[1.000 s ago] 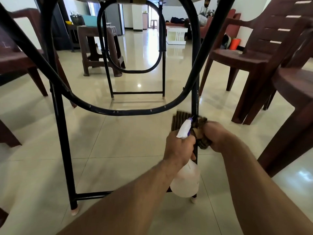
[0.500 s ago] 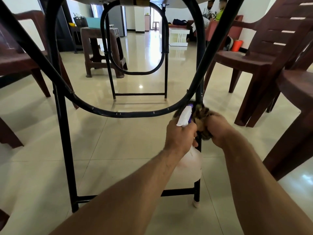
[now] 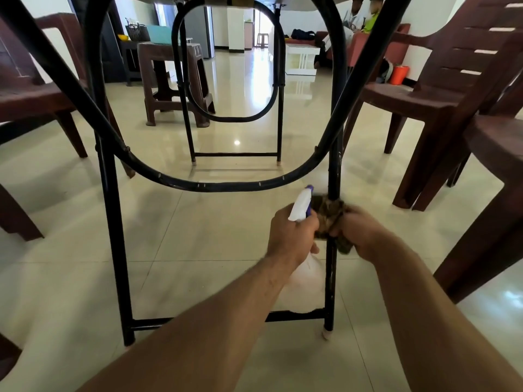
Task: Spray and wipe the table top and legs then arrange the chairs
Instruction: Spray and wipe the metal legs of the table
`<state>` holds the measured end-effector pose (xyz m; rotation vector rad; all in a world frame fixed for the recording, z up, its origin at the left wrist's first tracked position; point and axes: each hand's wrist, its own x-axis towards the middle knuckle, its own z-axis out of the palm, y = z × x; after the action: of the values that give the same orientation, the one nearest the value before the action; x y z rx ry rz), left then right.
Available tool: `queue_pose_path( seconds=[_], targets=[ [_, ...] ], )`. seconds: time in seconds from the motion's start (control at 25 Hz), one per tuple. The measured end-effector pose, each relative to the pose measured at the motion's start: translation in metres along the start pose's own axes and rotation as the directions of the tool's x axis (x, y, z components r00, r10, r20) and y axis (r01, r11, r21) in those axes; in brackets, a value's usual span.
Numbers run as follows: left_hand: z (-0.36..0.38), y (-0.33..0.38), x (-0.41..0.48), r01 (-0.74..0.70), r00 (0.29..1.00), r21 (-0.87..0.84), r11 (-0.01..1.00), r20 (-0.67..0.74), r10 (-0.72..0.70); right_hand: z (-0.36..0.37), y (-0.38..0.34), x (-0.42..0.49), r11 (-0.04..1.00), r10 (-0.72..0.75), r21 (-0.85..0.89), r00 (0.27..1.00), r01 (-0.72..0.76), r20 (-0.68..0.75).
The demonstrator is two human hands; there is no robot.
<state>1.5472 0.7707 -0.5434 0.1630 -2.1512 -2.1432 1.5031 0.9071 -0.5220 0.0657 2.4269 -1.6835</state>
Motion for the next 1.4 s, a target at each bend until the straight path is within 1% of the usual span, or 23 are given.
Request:
queue_pose_path(
  seconds=[0.04, 0.08, 0.16, 0.24, 0.32, 0.36, 0.44, 0.56, 0.6, 0.64, 0.72, 0.76, 0.8, 0.84, 0.92, 0.96, 1.0, 1.12, 1.16, 1.2, 1.28, 1.32, 1.4],
  targets=[
    [-0.002, -0.008, -0.003, 0.036, 0.999, 0.02, 0.999, -0.006, -0.036, 0.0, 0.007, -0.006, 1.0, 0.02, -0.01, 1.0, -0.02, 0.022],
    [-0.003, -0.015, -0.005, 0.065, 0.998, 0.03, 0.997, -0.012, -0.065, -0.002, 0.006, -0.011, 0.996, -0.023, 0.085, 1.0, 0.021, 0.019],
    [-0.008, -0.022, -0.007, 0.099, 0.995, 0.003, 0.995, -0.023, -0.099, -0.002, -0.013, -0.012, 0.931, -0.189, 0.285, 0.97, 0.226, -0.153],
    [-0.011, -0.02, -0.006, 0.077, 0.997, -0.024, 0.997, -0.028, -0.077, 0.003, -0.033, -0.001, 0.884, -0.377, 0.125, 0.845, 0.451, -0.38],
    [-0.01, -0.015, -0.004, 0.051, 0.997, -0.023, 0.998, -0.049, -0.052, 0.014, -0.028, 0.004, 0.832, -0.537, -0.172, 0.69, 0.527, -0.486],
    [-0.009, -0.012, -0.003, 0.045, 0.997, -0.023, 0.999, -0.066, -0.046, 0.02, -0.02, 0.004, 0.803, -0.588, -0.251, 0.652, 0.54, -0.479],
    [-0.01, -0.007, -0.001, 0.04, 0.996, -0.035, 0.999, -0.084, -0.042, 0.027, -0.017, -0.001, 0.761, -0.642, -0.292, 0.611, 0.579, -0.462],
    [-0.01, -0.008, -0.005, 0.04, 0.997, -0.083, 0.996, -0.066, -0.046, 0.026, -0.051, 0.002, 0.655, -0.733, -0.333, 0.462, 0.678, -0.499],
    [-0.011, -0.01, -0.007, 0.045, 0.997, -0.088, 0.995, -0.058, -0.05, 0.026, -0.059, 0.004, 0.628, -0.759, -0.371, 0.434, 0.684, -0.486],
    [-0.012, -0.011, -0.008, 0.051, 0.997, -0.083, 0.995, -0.054, -0.055, 0.026, -0.059, 0.007, 0.625, -0.775, -0.442, 0.445, 0.644, -0.448],
    [-0.015, -0.01, -0.008, 0.054, 0.996, -0.072, 0.996, -0.064, -0.059, 0.03, -0.045, 0.008, 0.615, -0.756, -0.658, 0.563, 0.435, -0.334],
    [-0.017, -0.009, -0.008, 0.055, 0.996, -0.071, 0.996, -0.068, -0.059, 0.032, -0.039, 0.005, 0.601, -0.738, -0.703, 0.601, 0.38, -0.307],
    [-0.019, -0.007, -0.007, 0.05, 0.996, -0.074, 0.996, -0.069, -0.055, 0.033, -0.04, 0.003, 0.618, -0.734, -0.682, 0.599, 0.392, -0.32],
    [-0.02, -0.006, -0.005, 0.043, 0.996, -0.076, 0.996, -0.071, -0.048, 0.032, -0.049, 0.0, 0.649, -0.739, -0.613, 0.564, 0.451, -0.368],
    [-0.022, -0.006, -0.005, 0.03, 0.997, -0.084, 0.996, -0.069, -0.036, 0.03, -0.075, -0.005, 0.64, -0.765, -0.493, 0.435, 0.589, -0.474],
    [-0.023, -0.006, -0.005, 0.032, 0.997, -0.082, 0.996, -0.068, -0.037, 0.029, -0.079, -0.004, 0.629, -0.773, -0.488, 0.414, 0.605, -0.481],
    [-0.025, -0.005, -0.006, 0.036, 0.997, -0.072, 0.997, -0.066, -0.041, 0.027, -0.075, -0.004, 0.629, -0.777, -0.522, 0.444, 0.576, -0.447],
    [-0.026, -0.004, -0.006, 0.046, 0.996, -0.029, 0.999, -0.073, -0.048, 0.026, -0.039, -0.008, 0.628, -0.635, -0.726, 0.724, 0.279, -0.271],
    [-0.026, -0.004, -0.006, 0.045, 0.996, -0.015, 0.999, -0.073, -0.046, 0.022, -0.033, -0.007, 0.635, -0.576, -0.738, 0.776, 0.228, -0.255],
    [-0.025, -0.004, -0.006, 0.043, 0.997, -0.007, 0.999, -0.064, -0.043, 0.018, -0.032, -0.006, 0.641, -0.574, -0.729, 0.781, 0.24, -0.248],
    [-0.022, -0.004, -0.007, 0.033, 0.999, 0.007, 0.999, -0.038, -0.032, 0.013, -0.037, -0.005, 0.612, -0.662, -0.719, 0.71, 0.33, -0.238],
    [-0.02, -0.004, -0.007, 0.033, 0.999, 0.021, 0.999, -0.03, -0.032, 0.011, -0.034, -0.004, 0.615, -0.67, -0.711, 0.702, 0.342, -0.241],
    [-0.016, -0.004, -0.01, 0.04, 0.999, 0.04, 0.998, -0.03, -0.038, 0.012, -0.018, -0.005, 0.648, -0.586, -0.711, 0.774, 0.272, -0.239]
  ],
)
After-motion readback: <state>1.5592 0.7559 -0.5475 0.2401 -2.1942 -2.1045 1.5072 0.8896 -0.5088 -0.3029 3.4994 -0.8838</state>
